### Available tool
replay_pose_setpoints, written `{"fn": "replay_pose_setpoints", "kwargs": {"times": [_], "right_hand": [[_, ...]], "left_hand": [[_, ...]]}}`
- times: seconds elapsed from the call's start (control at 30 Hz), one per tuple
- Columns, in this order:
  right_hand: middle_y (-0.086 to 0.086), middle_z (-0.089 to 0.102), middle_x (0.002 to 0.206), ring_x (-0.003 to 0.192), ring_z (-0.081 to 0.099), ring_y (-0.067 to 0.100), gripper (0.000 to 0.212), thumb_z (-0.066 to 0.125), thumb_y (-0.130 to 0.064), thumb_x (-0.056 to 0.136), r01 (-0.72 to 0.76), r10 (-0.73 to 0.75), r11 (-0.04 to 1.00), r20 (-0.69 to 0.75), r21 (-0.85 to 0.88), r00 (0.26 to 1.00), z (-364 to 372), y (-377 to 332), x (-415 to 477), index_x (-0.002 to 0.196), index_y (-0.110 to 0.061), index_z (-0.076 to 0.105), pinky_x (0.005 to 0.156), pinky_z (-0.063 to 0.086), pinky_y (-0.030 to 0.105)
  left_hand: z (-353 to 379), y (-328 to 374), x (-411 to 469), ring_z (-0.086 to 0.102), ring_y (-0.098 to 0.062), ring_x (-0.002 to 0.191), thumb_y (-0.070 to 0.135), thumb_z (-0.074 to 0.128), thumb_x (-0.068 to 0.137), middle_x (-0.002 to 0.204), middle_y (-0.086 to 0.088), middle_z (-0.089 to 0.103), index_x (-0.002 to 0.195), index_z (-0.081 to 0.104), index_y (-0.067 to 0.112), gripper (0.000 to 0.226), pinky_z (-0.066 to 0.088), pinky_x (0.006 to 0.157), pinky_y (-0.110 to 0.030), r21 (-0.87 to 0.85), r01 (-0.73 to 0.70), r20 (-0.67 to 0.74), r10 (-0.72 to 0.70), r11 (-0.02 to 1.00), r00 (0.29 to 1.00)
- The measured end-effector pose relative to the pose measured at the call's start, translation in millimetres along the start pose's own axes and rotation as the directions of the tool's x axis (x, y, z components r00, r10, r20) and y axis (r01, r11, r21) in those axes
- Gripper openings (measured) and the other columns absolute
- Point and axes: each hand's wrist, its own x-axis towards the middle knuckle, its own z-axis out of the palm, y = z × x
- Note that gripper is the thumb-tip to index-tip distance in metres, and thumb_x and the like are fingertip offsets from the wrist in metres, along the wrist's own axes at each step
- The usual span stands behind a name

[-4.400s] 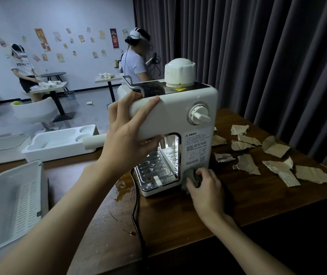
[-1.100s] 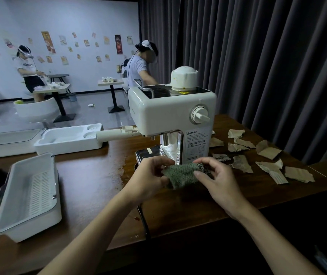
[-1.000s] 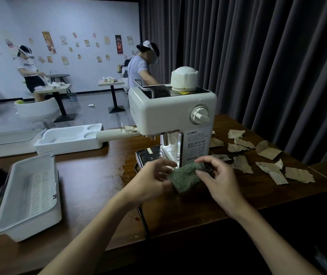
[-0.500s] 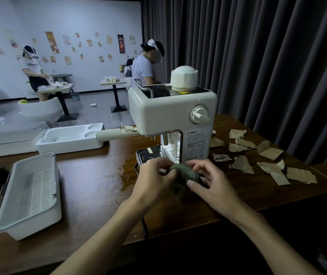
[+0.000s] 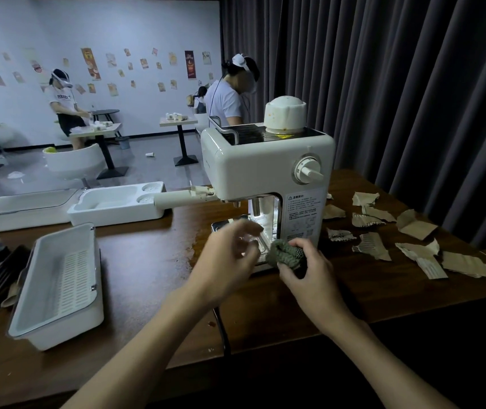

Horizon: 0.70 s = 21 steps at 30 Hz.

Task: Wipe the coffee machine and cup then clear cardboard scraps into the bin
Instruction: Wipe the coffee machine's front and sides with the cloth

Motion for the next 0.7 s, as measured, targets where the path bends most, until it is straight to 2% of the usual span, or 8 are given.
{"fn": "replay_pose_setpoints", "kwargs": {"times": [0.07, 0.1, 0.17, 0.2, 0.27, 0.37, 0.6, 0.7], "right_hand": [[-0.002, 0.047, 0.116, 0.106, 0.049, 0.010, 0.039, 0.073, -0.011, 0.084, -0.018, 0.019, 0.999, 0.024, -0.041, 1.000, 5, 3, -1, 0.119, -0.013, 0.058, 0.080, 0.034, -0.001], [-0.002, 0.043, 0.117, 0.106, 0.047, 0.010, 0.039, 0.073, -0.010, 0.084, -0.035, 0.037, 0.998, 0.056, -0.047, 0.998, 8, 4, -3, 0.120, -0.013, 0.058, 0.079, 0.032, -0.005], [-0.002, 0.042, 0.118, 0.105, 0.045, 0.008, 0.040, 0.071, -0.010, 0.084, -0.062, 0.069, 0.997, 0.133, -0.055, 0.989, 19, 4, -6, 0.122, -0.017, 0.058, 0.077, 0.030, -0.007], [-0.002, 0.043, 0.119, 0.105, 0.046, 0.008, 0.041, 0.070, -0.010, 0.084, -0.063, 0.072, 0.996, 0.157, -0.061, 0.985, 25, 3, -8, 0.122, -0.018, 0.058, 0.077, 0.030, -0.007], [-0.001, 0.047, 0.118, 0.106, 0.049, 0.010, 0.039, 0.069, -0.008, 0.083, -0.054, 0.062, 0.997, 0.163, -0.053, 0.985, 37, 1, -10, 0.120, -0.018, 0.059, 0.078, 0.032, -0.004], [-0.005, 0.052, 0.113, 0.105, 0.051, 0.011, 0.036, 0.072, -0.009, 0.083, -0.032, 0.039, 0.998, 0.150, -0.051, 0.988, 54, -4, -11, 0.116, -0.015, 0.060, 0.082, 0.035, 0.007], [-0.001, 0.051, 0.117, 0.107, 0.052, 0.016, 0.036, 0.072, -0.010, 0.086, -0.052, 0.068, 0.992, 0.141, -0.117, 0.988, 77, -6, -12, 0.117, -0.013, 0.055, 0.094, 0.048, 0.032], [-0.002, 0.051, 0.115, 0.105, 0.052, 0.014, 0.032, 0.071, -0.008, 0.085, -0.036, 0.053, 0.990, 0.121, -0.137, 0.991, 73, -3, -9, 0.113, -0.013, 0.055, 0.092, 0.048, 0.030]], "left_hand": [[-19, 10, 5, 0.056, -0.001, 0.097, 0.004, 0.061, 0.088, 0.115, 0.007, 0.057, 0.119, 0.063, 0.019, 0.034, 0.045, 0.084, -0.012, 0.247, -0.230, -0.149, 0.271, 0.941, 0.951], [-28, 16, 10, 0.050, -0.003, 0.106, 0.006, 0.064, 0.086, 0.123, 0.001, 0.052, 0.125, 0.059, 0.018, 0.041, 0.041, 0.092, -0.012, 0.344, -0.297, -0.198, 0.378, 0.891, 0.904], [-45, 27, 23, 0.034, -0.012, 0.127, 0.014, 0.071, 0.083, 0.141, -0.010, 0.037, 0.140, 0.048, 0.019, 0.062, 0.031, 0.109, -0.026, 0.512, -0.318, -0.239, 0.488, 0.798, 0.840], [-53, 32, 30, 0.028, -0.020, 0.135, 0.019, 0.074, 0.082, 0.150, -0.013, 0.029, 0.147, 0.041, 0.021, 0.073, 0.025, 0.113, -0.036, 0.587, -0.296, -0.227, 0.505, 0.753, 0.833], [-66, 38, 45, 0.015, -0.031, 0.148, 0.028, 0.077, 0.081, 0.162, -0.014, 0.018, 0.155, 0.031, 0.025, 0.087, 0.013, 0.118, -0.044, 0.682, -0.276, -0.144, 0.493, 0.678, 0.858], [-73, 37, 59, 0.007, -0.030, 0.154, 0.034, 0.077, 0.082, 0.166, -0.009, 0.017, 0.157, 0.027, 0.024, 0.091, 0.008, 0.122, -0.048, 0.692, -0.304, -0.019, 0.437, 0.655, 0.899], [-69, 26, 72, 0.018, -0.034, 0.150, 0.029, 0.082, 0.078, 0.159, -0.012, 0.027, 0.148, 0.043, 0.020, 0.080, 0.028, 0.118, -0.059, 0.656, -0.341, 0.025, 0.432, 0.673, 0.901], [-70, 24, 76, 0.018, -0.036, 0.148, 0.027, 0.083, 0.076, 0.157, -0.014, 0.027, 0.143, 0.048, 0.018, 0.076, 0.035, 0.113, -0.064, 0.636, -0.365, 0.036, 0.446, 0.680, 0.894]]}}
